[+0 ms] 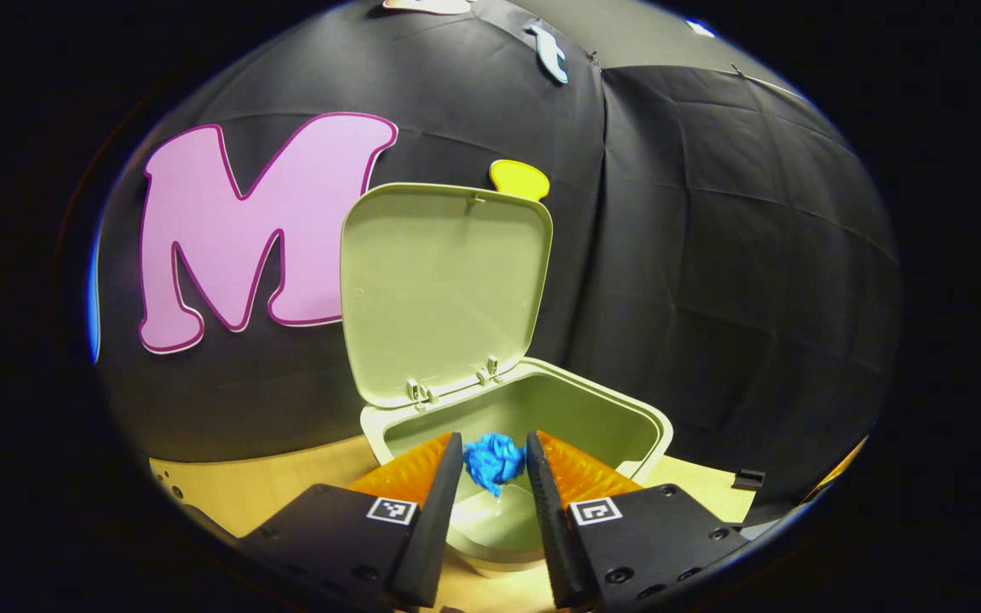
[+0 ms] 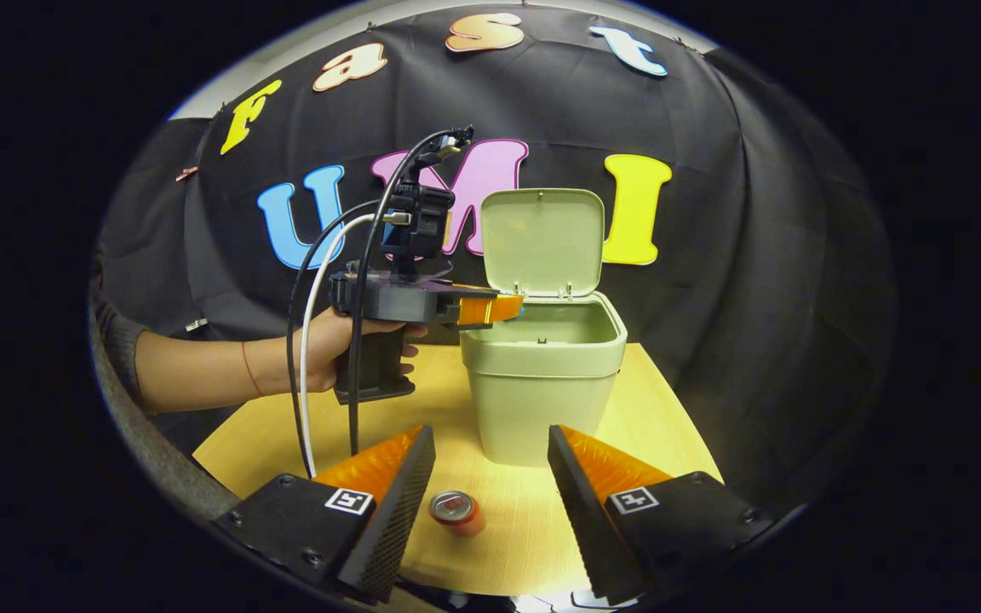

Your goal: Press the lid of the desktop garbage bin to open it, pick up the crumpled paper on the desktop and throw it into the bin, then pick up the pop can on the desktop and drop it into the bin, and finally close the garbage bin lid.

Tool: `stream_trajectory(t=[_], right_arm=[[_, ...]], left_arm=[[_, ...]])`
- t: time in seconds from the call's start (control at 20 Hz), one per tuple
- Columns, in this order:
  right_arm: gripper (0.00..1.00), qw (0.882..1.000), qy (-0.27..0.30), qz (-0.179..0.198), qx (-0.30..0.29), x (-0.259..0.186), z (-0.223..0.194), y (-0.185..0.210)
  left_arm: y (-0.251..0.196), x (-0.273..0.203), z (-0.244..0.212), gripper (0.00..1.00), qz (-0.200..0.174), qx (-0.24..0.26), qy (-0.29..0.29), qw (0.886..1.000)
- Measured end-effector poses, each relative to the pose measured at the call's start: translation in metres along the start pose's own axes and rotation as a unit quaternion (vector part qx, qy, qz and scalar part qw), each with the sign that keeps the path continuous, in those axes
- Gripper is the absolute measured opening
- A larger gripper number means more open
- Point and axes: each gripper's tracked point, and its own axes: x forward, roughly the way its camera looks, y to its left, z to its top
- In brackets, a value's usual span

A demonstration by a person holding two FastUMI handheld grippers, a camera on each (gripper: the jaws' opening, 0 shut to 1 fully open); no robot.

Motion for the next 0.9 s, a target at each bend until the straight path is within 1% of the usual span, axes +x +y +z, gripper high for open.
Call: stream_trajectory(t=[0.05, 0.1, 0.2, 0.3, 0.35, 0.5, 0.7, 0.9], right_arm=[[0.85, 1.000, 0.001, 0.000, 0.000, 0.001, 0.000, 0.000], [0.84, 1.000, 0.001, 0.002, -0.001, 0.001, 0.000, 0.001], [0.84, 1.000, 0.006, 0.006, 0.000, 0.003, -0.002, 0.004], [0.84, 1.000, 0.009, 0.012, 0.000, 0.005, -0.004, 0.006], [0.84, 1.000, 0.010, 0.016, 0.000, 0.006, -0.005, 0.008], [0.93, 0.999, 0.020, 0.032, -0.004, 0.010, -0.012, 0.014], [0.94, 0.998, 0.040, 0.057, -0.008, 0.017, -0.024, 0.022], [0.95, 0.994, 0.068, 0.084, -0.025, 0.027, -0.044, 0.032]], left_arm=[[0.002, 0.000, 0.002, 0.55, 0.002, 0.000, -0.005, 1.000], [0.003, -0.002, 0.003, 0.67, 0.001, -0.001, -0.008, 1.000], [0.004, -0.007, 0.006, 0.82, 0.003, -0.002, -0.014, 1.000], [0.010, -0.013, 0.009, 0.88, 0.013, -0.003, -0.022, 1.000], [0.013, -0.017, 0.011, 0.90, 0.019, -0.003, -0.027, 0.999], [0.023, -0.035, 0.021, 0.93, 0.041, -0.001, -0.045, 0.998], [0.034, -0.068, 0.028, 0.93, 0.061, -0.007, -0.066, 0.996], [0.045, -0.111, 0.023, 0.94, 0.077, -0.020, -0.074, 0.994]])
